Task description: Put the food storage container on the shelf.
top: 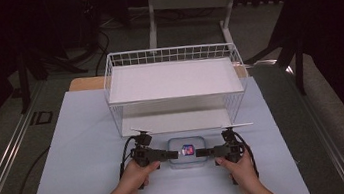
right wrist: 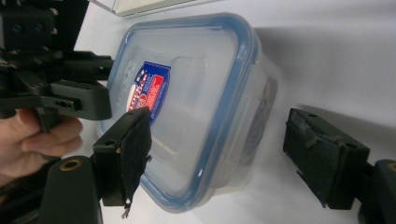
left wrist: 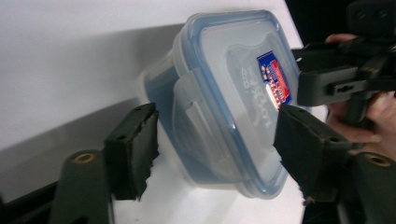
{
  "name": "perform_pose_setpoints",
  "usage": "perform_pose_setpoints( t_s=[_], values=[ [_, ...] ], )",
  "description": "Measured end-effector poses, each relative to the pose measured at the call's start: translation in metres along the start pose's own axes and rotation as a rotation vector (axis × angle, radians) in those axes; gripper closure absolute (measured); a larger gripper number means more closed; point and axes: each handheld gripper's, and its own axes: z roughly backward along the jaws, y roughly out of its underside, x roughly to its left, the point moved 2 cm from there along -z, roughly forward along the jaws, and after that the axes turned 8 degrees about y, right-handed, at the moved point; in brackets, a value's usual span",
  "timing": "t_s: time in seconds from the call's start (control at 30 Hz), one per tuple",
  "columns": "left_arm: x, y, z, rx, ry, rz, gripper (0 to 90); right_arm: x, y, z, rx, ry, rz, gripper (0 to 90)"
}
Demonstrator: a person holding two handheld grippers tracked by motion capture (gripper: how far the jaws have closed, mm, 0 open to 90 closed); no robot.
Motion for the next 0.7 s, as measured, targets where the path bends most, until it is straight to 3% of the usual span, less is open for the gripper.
perform_pose_setpoints(
  t_s=[0.03,0.13,0.23,0.5,0.7],
  values=[
    [-0.001,0.000,0.000,-0.002,-0.003,-0.006,35.7,0.001,0.000,0.000,-0.001,-0.017,-0.009,33.7],
    [-0.002,0.001,0.002,0.002,0.001,0.003,39.8,0.005,-0.002,0.002,0.007,-0.001,0.014,36.0],
    [-0.006,0.002,0.002,0.001,-0.019,-0.004,40.9,0.004,-0.002,0.004,0.013,-0.001,-0.006,38.4],
    [-0.017,0.009,0.007,-0.014,-0.055,-0.055,47.6,0.015,0.006,0.010,-0.031,0.050,0.064,40.4],
    [-0.022,0.012,0.009,-0.011,-0.066,-0.061,51.1,0.020,0.014,0.014,-0.071,0.067,0.063,41.7]
  ],
)
